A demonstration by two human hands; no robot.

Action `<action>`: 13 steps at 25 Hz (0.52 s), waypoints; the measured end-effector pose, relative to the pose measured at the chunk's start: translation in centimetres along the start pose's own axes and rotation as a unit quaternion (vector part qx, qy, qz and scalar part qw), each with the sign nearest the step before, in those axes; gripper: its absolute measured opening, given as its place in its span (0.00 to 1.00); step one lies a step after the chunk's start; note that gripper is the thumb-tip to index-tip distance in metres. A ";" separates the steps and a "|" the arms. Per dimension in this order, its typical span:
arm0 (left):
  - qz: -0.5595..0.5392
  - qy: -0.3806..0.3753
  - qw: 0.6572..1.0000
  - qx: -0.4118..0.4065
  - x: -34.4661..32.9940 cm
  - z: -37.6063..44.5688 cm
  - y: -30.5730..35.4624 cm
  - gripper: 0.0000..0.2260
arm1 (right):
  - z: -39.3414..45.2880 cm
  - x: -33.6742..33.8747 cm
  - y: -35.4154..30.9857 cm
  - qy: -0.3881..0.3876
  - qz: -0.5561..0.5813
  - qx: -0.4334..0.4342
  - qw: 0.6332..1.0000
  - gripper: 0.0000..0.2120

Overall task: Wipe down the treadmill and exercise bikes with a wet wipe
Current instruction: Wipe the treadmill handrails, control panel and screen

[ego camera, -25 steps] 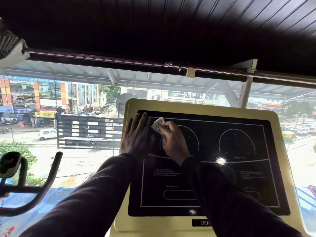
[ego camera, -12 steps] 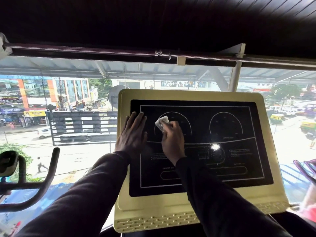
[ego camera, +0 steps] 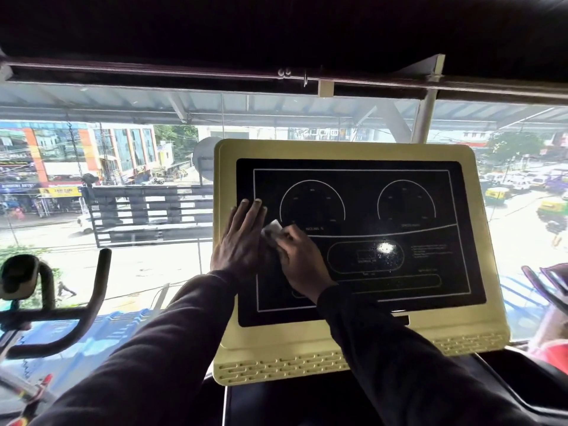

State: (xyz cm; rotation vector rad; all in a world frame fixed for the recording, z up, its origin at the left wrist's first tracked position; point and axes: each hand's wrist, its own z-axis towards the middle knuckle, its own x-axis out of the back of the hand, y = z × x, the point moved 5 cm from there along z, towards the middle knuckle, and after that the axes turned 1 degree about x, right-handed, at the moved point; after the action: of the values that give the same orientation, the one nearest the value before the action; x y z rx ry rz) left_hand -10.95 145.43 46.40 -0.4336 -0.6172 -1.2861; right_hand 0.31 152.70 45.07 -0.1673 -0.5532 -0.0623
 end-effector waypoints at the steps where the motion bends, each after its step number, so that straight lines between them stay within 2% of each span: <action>1: -0.005 0.002 1.000 0.000 0.0 0.0 0.1 0.29 | 0.0 0.4 0.9 0.018 -0.006 -0.018 1.000 0.14; 4: -0.001 0.005 1.000 0.007 0.2 -0.1 0.4 0.30 | -1.1 1.4 2.7 0.119 0.008 -0.174 0.978 0.17; 5: 0.002 0.004 1.000 0.008 0.2 -0.1 0.4 0.30 | -1.4 1.1 1.9 0.115 0.013 -0.175 0.978 0.17; 8: 0.010 -0.008 1.000 0.008 0.1 -0.1 0.2 0.30 | -3.0 0.3 -0.3 0.030 -0.009 -0.050 0.998 0.17; 9: 0.012 -0.006 1.000 0.007 0.1 -0.2 0.3 0.30 | -3.3 0.7 0.3 0.028 -0.013 -0.049 0.998 0.17; 12: 0.011 0.001 1.000 0.003 0.2 -0.4 0.4 0.29 | -4.0 1.7 1.9 0.073 -0.007 -0.171 0.983 0.18; 13: 0.014 0.000 1.000 0.000 0.2 -0.4 0.4 0.29 | -4.2 1.3 1.2 0.052 -0.014 -0.162 0.985 0.20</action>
State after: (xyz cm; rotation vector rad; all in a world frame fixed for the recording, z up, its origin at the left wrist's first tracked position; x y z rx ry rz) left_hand -10.43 145.10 46.22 -0.4418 -0.6096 -1.2606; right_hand 3.77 153.12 42.06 -0.4708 -0.4379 -0.1888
